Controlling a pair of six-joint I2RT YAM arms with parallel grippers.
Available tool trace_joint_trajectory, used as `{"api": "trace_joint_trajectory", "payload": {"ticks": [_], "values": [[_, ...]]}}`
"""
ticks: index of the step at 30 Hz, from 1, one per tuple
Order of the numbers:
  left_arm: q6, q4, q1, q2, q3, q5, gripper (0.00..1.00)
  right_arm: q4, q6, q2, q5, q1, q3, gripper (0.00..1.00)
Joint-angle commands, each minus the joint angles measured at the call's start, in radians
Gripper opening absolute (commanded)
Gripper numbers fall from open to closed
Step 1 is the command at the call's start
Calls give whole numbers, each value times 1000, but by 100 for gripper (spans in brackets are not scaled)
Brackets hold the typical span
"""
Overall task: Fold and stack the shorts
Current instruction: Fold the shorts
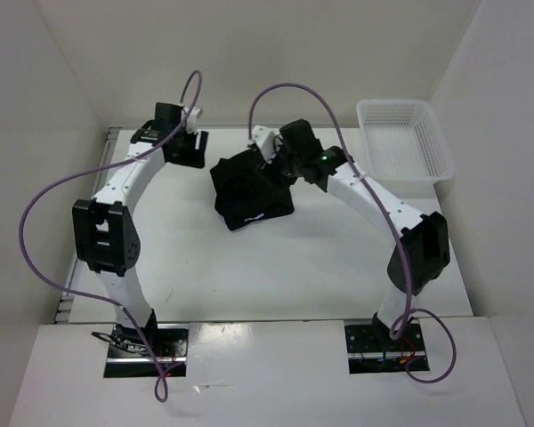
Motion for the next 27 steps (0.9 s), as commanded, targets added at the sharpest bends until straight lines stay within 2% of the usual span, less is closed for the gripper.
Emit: {"api": "trace_joint_trajectory", "payload": {"ticks": [1,3,6,10,16,19,20,21,22,27], "values": [[23,-36,-161,-57,36,72,80,103,6,0,-33,-86,-105,67],[23,-46,-253,-31,45,72,82,129,-3,16,-68,-133,-128,67],[23,6,-333,48,36,-5,85,166,-4,59,-130,-204,-141,69],[23,28,-342,150,112,-5,95,200,-4,127,-161,-239,-141,69],[23,37,-352,249,169,-59,95,211,-5,193,-246,-239,-118,69],[23,66,-361,250,146,-115,84,191,-20,216,-285,-239,-118,69],[23,66,-361,250,146,-131,76,191,-20,225,-294,-239,-118,69],[23,77,-361,250,146,-143,59,191,-20,236,-306,-239,-118,69],[23,77,-361,250,137,-155,54,182,-20,236,-317,-239,-118,69],[23,88,-361,221,146,-178,47,203,-30,268,-303,-230,-109,70]]}}
